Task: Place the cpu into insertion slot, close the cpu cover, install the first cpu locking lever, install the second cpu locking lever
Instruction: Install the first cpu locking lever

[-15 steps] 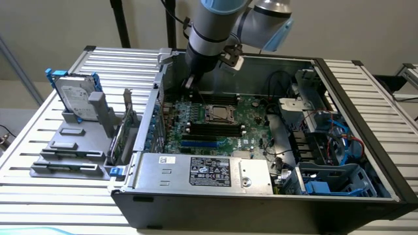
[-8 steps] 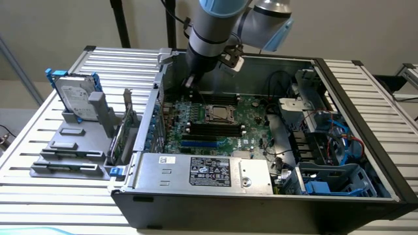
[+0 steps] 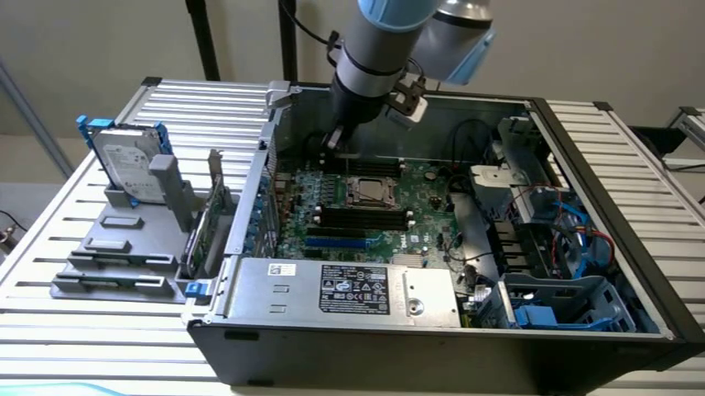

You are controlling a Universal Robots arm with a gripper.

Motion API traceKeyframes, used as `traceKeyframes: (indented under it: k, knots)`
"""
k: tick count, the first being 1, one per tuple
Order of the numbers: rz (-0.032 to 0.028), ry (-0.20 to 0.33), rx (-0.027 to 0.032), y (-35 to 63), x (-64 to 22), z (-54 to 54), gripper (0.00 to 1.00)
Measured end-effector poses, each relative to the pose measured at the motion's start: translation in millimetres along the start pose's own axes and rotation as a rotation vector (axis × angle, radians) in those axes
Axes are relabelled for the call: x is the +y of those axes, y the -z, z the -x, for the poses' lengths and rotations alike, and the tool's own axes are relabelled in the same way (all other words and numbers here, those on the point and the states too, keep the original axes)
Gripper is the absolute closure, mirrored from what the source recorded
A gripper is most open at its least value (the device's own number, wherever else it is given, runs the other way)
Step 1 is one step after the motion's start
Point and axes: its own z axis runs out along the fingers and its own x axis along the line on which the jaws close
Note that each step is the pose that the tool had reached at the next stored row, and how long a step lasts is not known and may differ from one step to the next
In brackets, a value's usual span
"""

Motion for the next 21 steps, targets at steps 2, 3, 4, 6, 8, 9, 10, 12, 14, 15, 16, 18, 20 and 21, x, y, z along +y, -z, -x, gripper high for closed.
traceKeyframes:
  k: [2, 3, 4, 6, 8, 9, 10, 12, 14, 15, 16, 18, 20, 21]
  knots:
    - [0.0, 0.0, 0.0003, 1.5, 8.4, -2.7, 0.89]
    - [0.0, 0.0, 0.0002, 2.4, 12.7, -4.0, 0.89]
    - [0.0, 0.0, 0.0002, 3.2, 17.1, -5.3, 0.89]
    - [-0.0002, 0.0, 0.0001, 4.3, 23.2, -5.8, 0.89]
    - [-0.0001, 0.0, 0.0006, 3.3, 24.4, -5.0, 0.89]
    - [0.0, 0.0, 0.0004, 2.7, 24.6, -4.8, 0.89]
    - [0.0, 0.0, 0.0004, 2.0, 24.8, -4.6, 0.89]
    - [0.0, 0.0, 0.0003, -0.8, 25.7, -3.8, 0.89]
    - [0.0001, 0.0, -0.0001, -4.2, 26.8, -2.8, 0.89]
    - [0.0002, 0.0, -0.0001, -5.8, 27.3, -2.3, 0.89]
    - [0.0001, 0.0, -0.0001, -7.5, 27.8, -1.8, 0.89]
    - [0.0003, 0.0, -0.0003, -10.9, 28.8, -0.8, 0.89]
    - [0.0008, -0.001, -0.0008, -14.3, 29.7, 0.2, 0.89]
    - [0.0009, -0.001, -0.001, -15.9, 30.0, 0.8, 0.89]
